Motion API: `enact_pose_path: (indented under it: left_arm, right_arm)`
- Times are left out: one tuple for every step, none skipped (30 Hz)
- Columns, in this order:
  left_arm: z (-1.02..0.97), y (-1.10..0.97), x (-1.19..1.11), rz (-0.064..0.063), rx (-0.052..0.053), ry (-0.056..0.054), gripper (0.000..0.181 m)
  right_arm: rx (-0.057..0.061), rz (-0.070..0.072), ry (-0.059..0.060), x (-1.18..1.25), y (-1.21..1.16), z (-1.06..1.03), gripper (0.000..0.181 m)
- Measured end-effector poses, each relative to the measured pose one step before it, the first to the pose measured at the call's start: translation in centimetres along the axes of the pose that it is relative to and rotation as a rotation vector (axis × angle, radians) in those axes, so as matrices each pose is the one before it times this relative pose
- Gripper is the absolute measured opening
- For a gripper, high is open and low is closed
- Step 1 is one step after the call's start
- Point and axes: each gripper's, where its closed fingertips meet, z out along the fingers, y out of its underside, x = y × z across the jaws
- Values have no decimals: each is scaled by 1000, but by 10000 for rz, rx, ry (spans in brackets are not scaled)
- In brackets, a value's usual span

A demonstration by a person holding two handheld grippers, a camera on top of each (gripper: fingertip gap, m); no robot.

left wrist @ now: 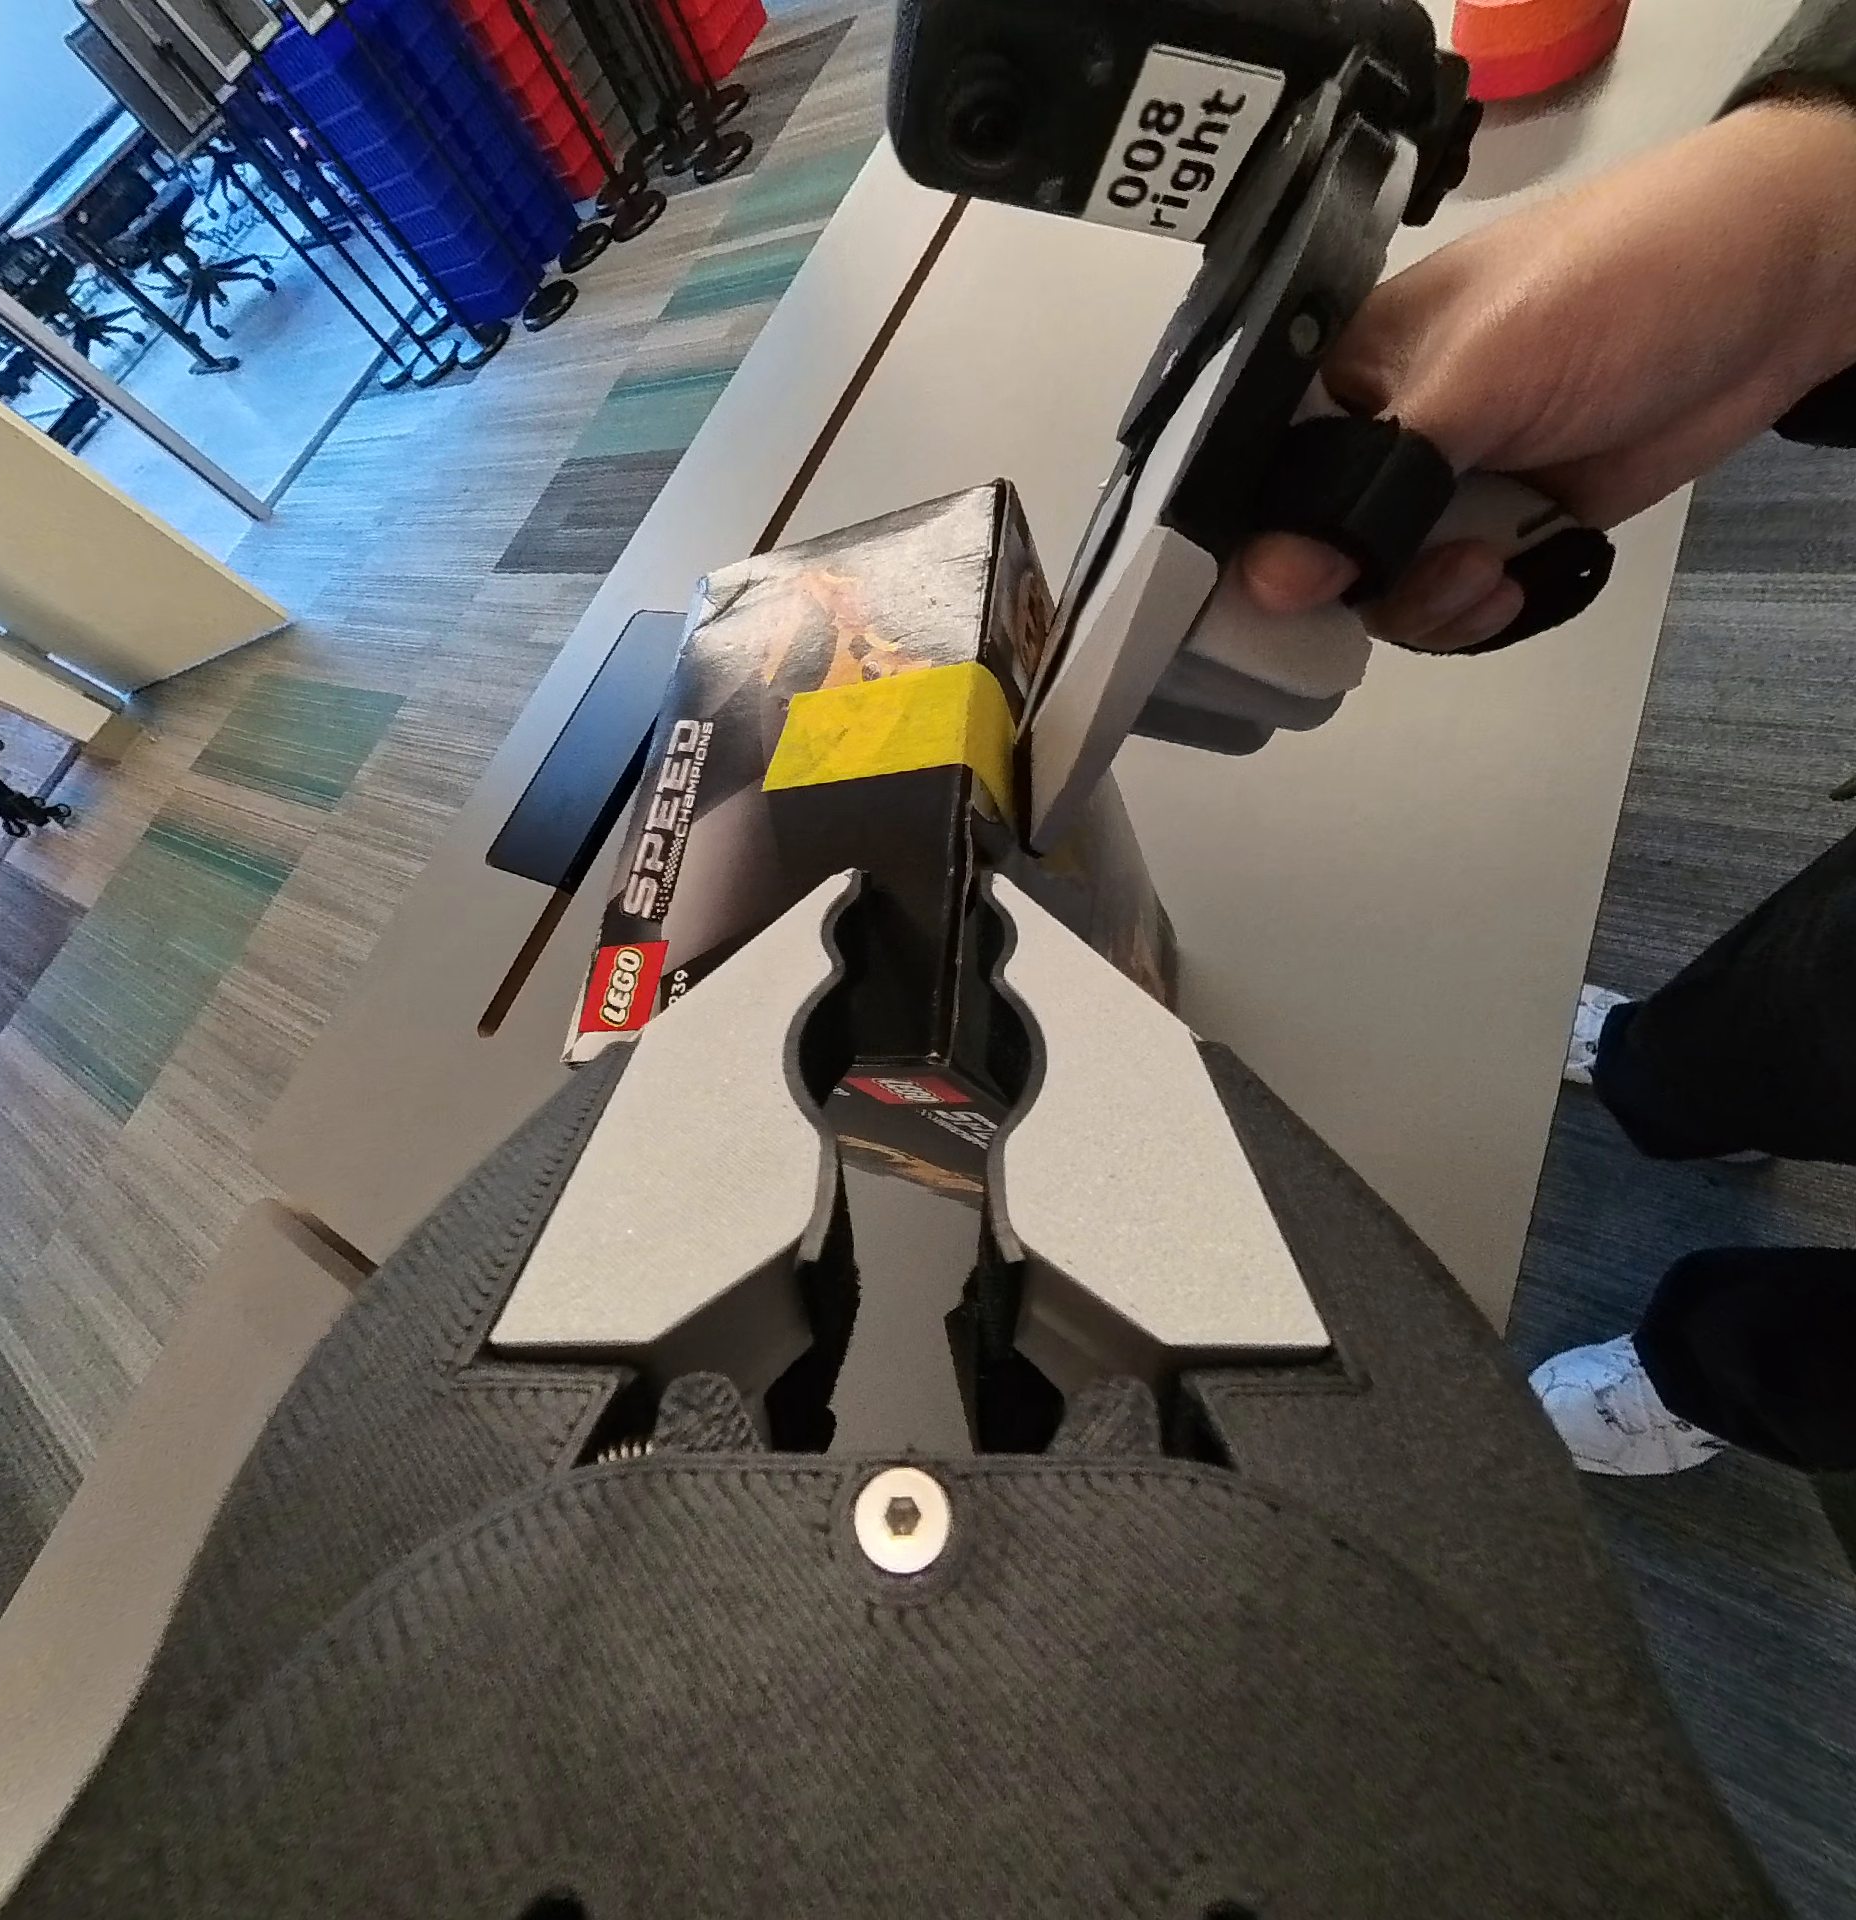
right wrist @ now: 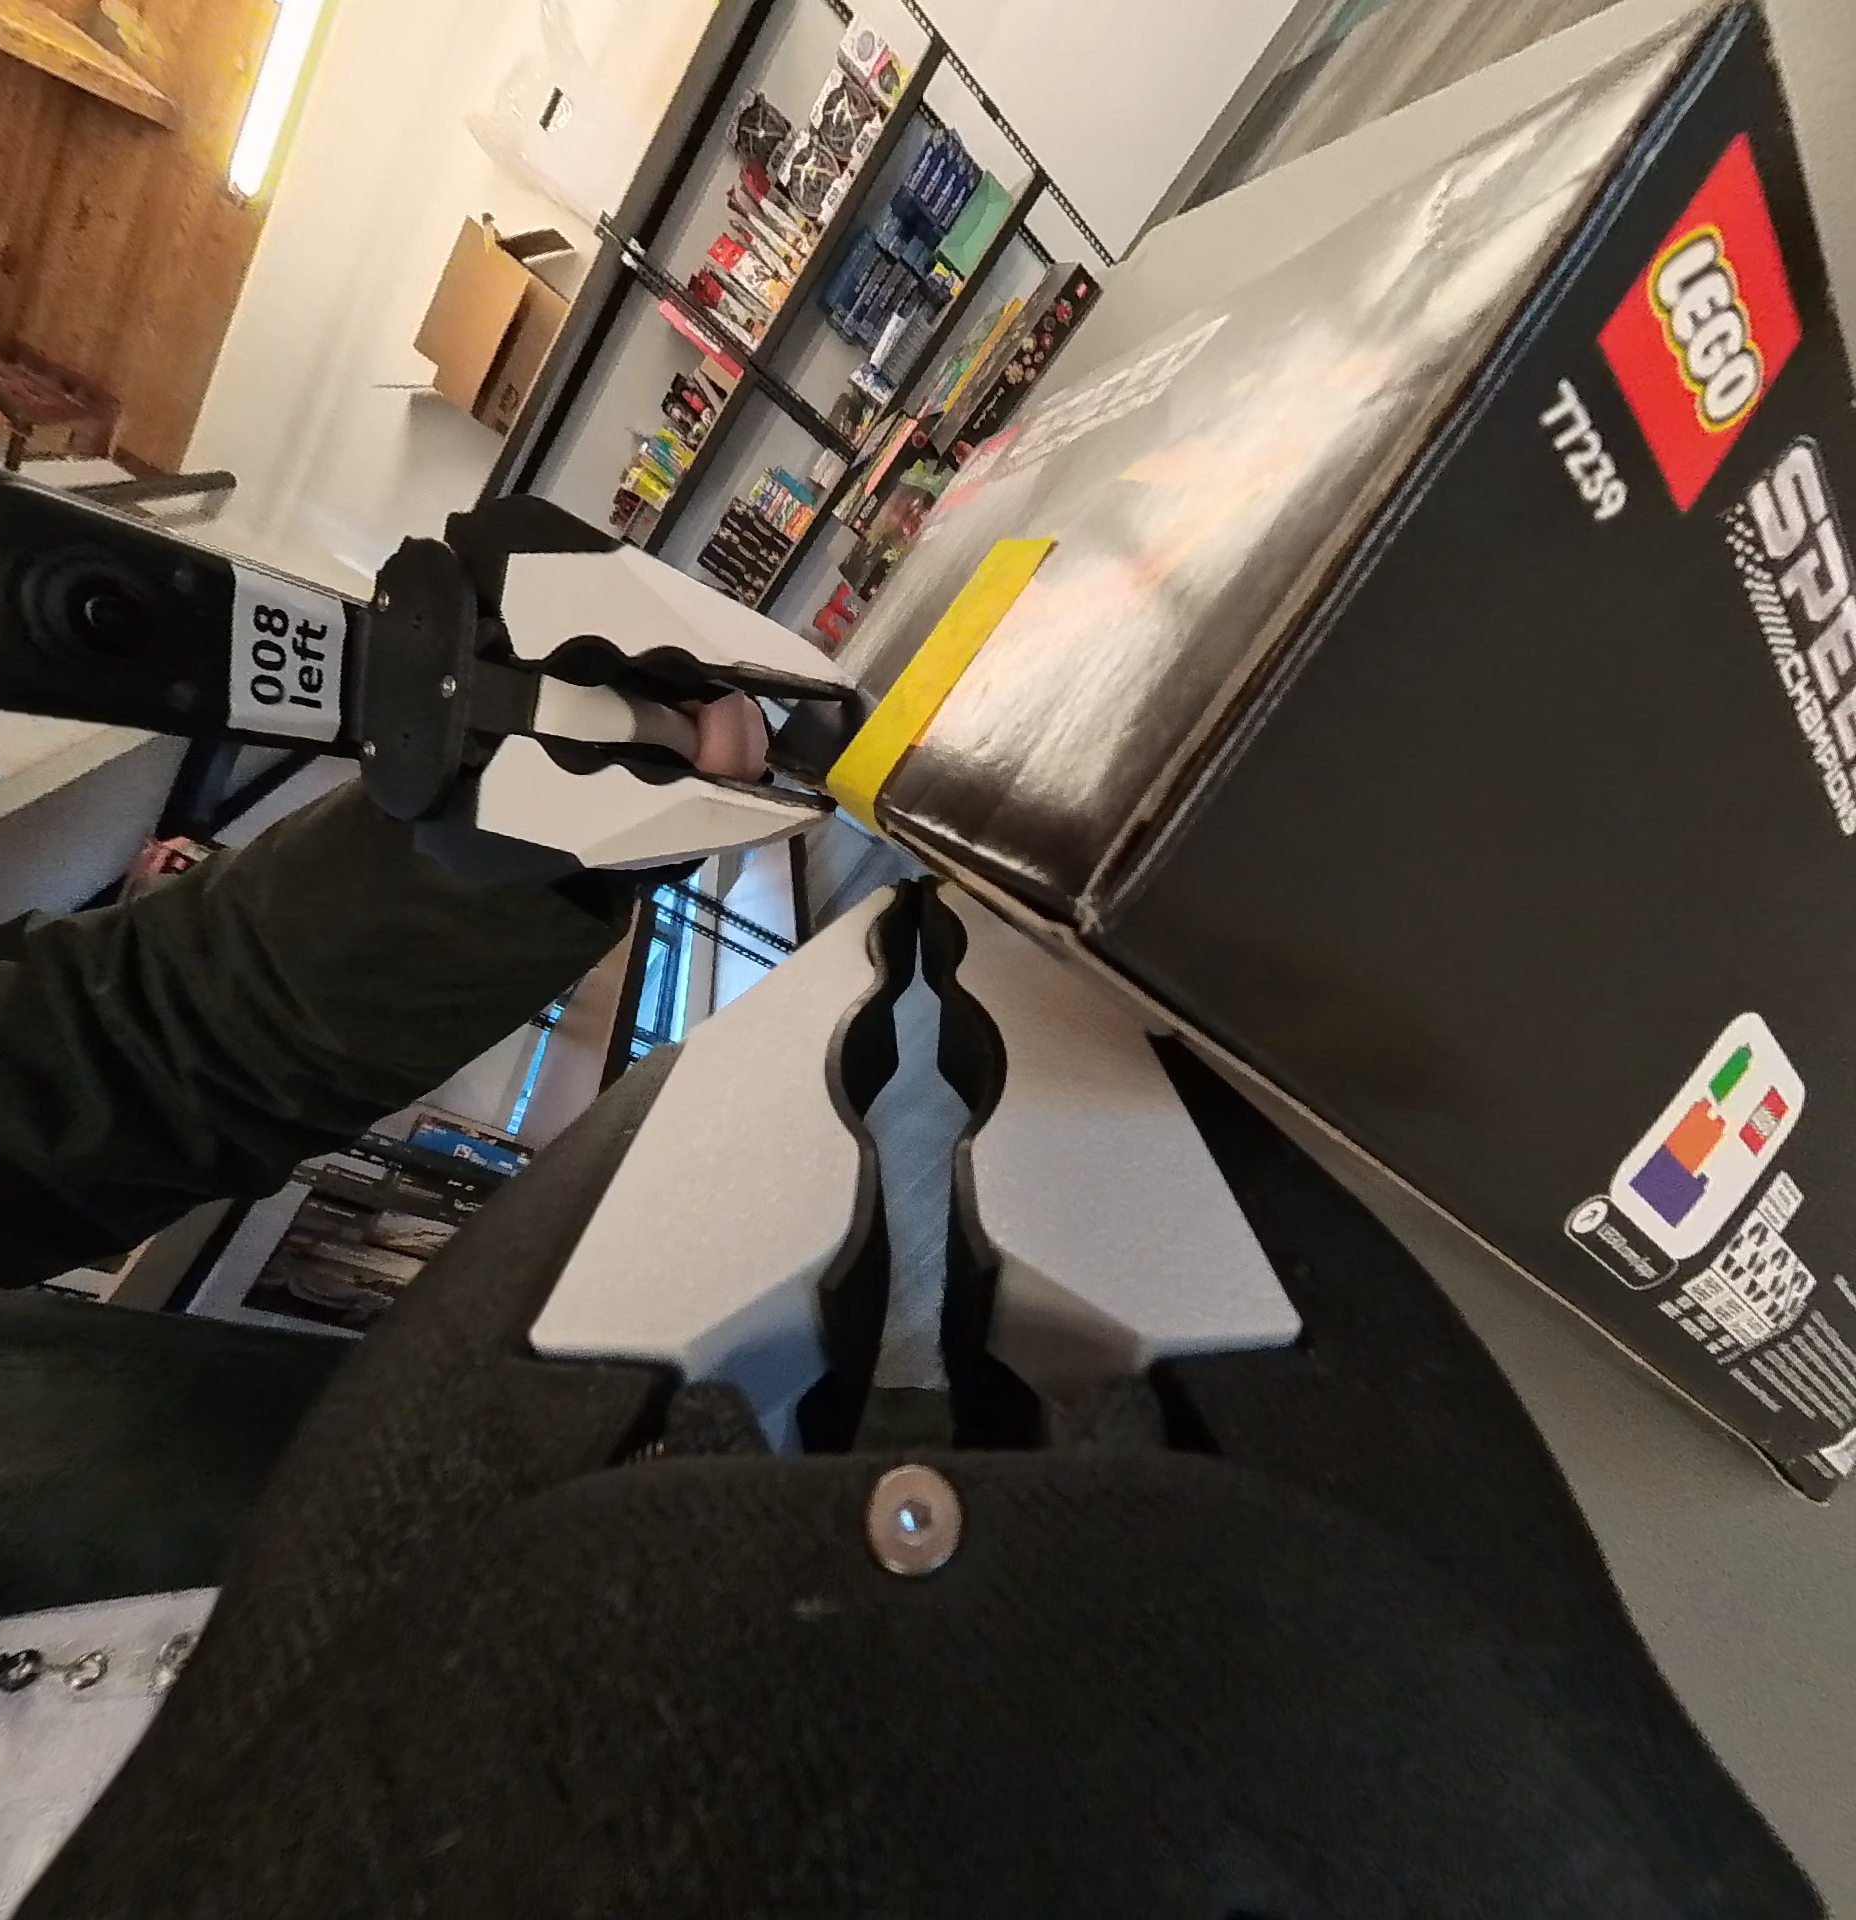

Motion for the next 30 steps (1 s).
enact_pose_path:
  left_arm:
    - [-5, 10, -22, -21, -8, 12, 18]
    - [1, 5, -1, 9, -9, 20, 18]
    - [3, 8, 10, 16, -1, 29, 18]
    - [-6, 3, -3, 1, 3, 22, 18]
    - [6, 9, -7, -10, 0, 10, 18]
    - [-3, 1, -16, 3, -2, 6, 18]
    - [7, 5, -19, 16, 2, -8, 18]
    - [1, 1, -7, -6, 7, 5, 18]
    - [6, 3, -11, -10, 10, 14, 17]
    - [-1, 10, -23, -2, 10, -7, 17]
    - [6, -5, 1, 0, 13, -2, 17]
    - [2, 2, 3, 4, 8, 2, 17]
    - [3, 6, 21, -6, 7, 16, 17]
    - [12, -9, 46, 5, 4, 20, 17]
    - [21, -12, 33, 30, -4, -7, 17]
    - [1, 6, 0, 23, -9, -11, 18]
    - [-16, 9, 2, -7, 1, -2, 17]
    - [0, 9, -3, -23, 11, -3, 17]
    - [10, -13, -26, -11, 12, -17, 17]
    - [8, 3, -6, 0, 11, 7, 17]
    - [1, 0, 13, 1, 8, 24, 17]
    - [-8, 4, -1, 5, 1, 2, 17]
    - [7, 9, -12, 9, -7, -13, 17]
    - [-5, -3, 17, 1, -9, 8, 17]
    - [-8, 9, 26, 10, -8, 17, 17]
    - [-6, 2, 25, 23, -4, 0, 17]
    - [-4, 1, 10, 2, 4, -8, 17]
    - [3, -4, -9, -18, 11, -2, 17]
    - [3, 3, -29, -16, 8, -9, 17]
    - [8, 5, -11, -7, 3, 8, 17]
  right_arm:
    - [-21, 48, 70, 171, 96, 35, 0]
    - [-17, 52, 22, 138, 121, 46, 0]
    - [-8, 68, -29, 100, 119, 47, 0]
    - [39, 88, -61, 78, 52, 26, 0]
    - [25, 84, -40, 115, 68, 5, 0]
    - [12, 50, -47, 105, 78, 10, 0]
    - [-12, 44, 4, 183, 106, 6, 0]
    - [-13, 33, -11, 137, 99, 5, 0]
    - [-19, 11, -17, 129, 95, -2, 0]
    - [-33, 25, 20, 168, 85, -14, 0]
    - [1, 47, -45, 53, 23, -23, 0]
    - [-8, 29, -40, 40, 40, -12, 0]
    - [-20, 27, -56, 48, 71, -25, 0]
    - [-21, 68, -83, -22, 14, -53, 0]
    - [-17, 49, -35, -60, -33, -62, 0]
    - [88, -24, -39, -202, -221, -107, 0]
    - [140, -19, -85, -374, -380, -148, 0]
    - [75, -55, -20, -297, -351, -134, 0]
    - [-58, -110, 105, -54, -127, -83, 0]
    - [-38, -64, 38, -108, -92, -22, 0]
    - [100, 33, -126, -312, -256, -39, 0]
    - [100, 41, -101, -242, -247, -23, 0]
    - [-11, -12, 18, -50, -44, 29, 0]
    - [19, -85, -4, -99, -27, 45, 0]
    - [10, -62, -4, -85, 25, 69, 0]
    - [-14, -8, 11, 11, 85, 98, 0]
    - [-25, 62, -8, 84, 147, 131, 0]
    - [-105, 72, 35, 300, 349, 149, 0]
    - [-142, -10, 154, 634, 515, 133, 0]
    - [-102, -7, 114, 665, 533, 92, 0]
